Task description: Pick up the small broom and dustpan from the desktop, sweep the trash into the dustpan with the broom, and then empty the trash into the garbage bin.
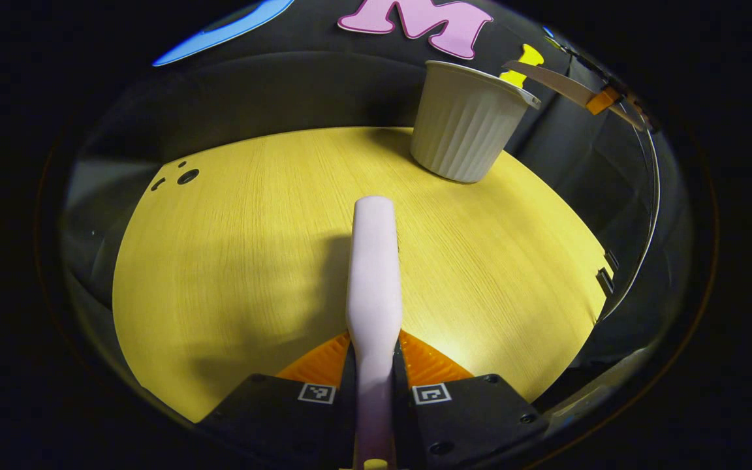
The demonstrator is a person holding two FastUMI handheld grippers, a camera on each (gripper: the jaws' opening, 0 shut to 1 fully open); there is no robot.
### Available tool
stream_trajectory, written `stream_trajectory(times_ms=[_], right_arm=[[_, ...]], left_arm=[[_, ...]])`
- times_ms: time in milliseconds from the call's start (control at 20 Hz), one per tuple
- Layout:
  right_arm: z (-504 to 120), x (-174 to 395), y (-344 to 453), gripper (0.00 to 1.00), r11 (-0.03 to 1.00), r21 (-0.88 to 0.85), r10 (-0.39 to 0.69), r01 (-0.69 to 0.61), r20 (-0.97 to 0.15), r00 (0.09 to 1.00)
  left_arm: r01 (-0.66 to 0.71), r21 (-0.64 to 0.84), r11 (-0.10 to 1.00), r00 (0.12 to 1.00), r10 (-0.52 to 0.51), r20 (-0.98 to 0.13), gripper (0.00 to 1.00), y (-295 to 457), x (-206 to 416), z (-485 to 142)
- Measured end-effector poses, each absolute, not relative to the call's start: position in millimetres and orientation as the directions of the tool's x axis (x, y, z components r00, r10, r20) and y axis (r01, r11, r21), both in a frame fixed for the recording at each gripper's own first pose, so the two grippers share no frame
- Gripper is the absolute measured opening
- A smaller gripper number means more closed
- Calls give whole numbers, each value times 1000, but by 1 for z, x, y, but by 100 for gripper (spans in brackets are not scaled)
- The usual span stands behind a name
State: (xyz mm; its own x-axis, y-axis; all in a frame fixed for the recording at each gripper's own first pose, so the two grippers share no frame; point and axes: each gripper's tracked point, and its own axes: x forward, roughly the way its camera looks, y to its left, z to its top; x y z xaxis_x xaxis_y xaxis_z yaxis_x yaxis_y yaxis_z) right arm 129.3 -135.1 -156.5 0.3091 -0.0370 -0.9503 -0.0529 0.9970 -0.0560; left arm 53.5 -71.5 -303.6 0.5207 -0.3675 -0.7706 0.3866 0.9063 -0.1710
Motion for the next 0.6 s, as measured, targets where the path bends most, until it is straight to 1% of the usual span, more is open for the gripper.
stream_trajectory(times_ms=[50,250,300,400,450,600], right_arm=[[-156,136,-141,35,994,-85,-62,-64,-952,298],[-157,149,-150,34,984,-130,-98,-120,-966,237],[-156,149,-152,35,980,-142,-110,-139,-970,218],[-159,155,-154,35,972,-160,-129,-174,-975,178],[-160,156,-155,35,966,-171,-141,-193,-977,161],[-155,163,-162,34,935,-238,-208,-262,-968,137]], left_arm=[[384,-173,907,518,-367,-773,28,-71,51,-305],[369,-182,911,520,-365,-773,28,-67,46,-306],[367,-184,912,520,-365,-772,31,-66,46,-306],[365,-184,913,522,-364,-772,31,-65,44,-306],[364,-181,914,523,-362,-772,28,-63,45,-307],[355,-181,917,525,-356,-773,29,-60,42,-308]])
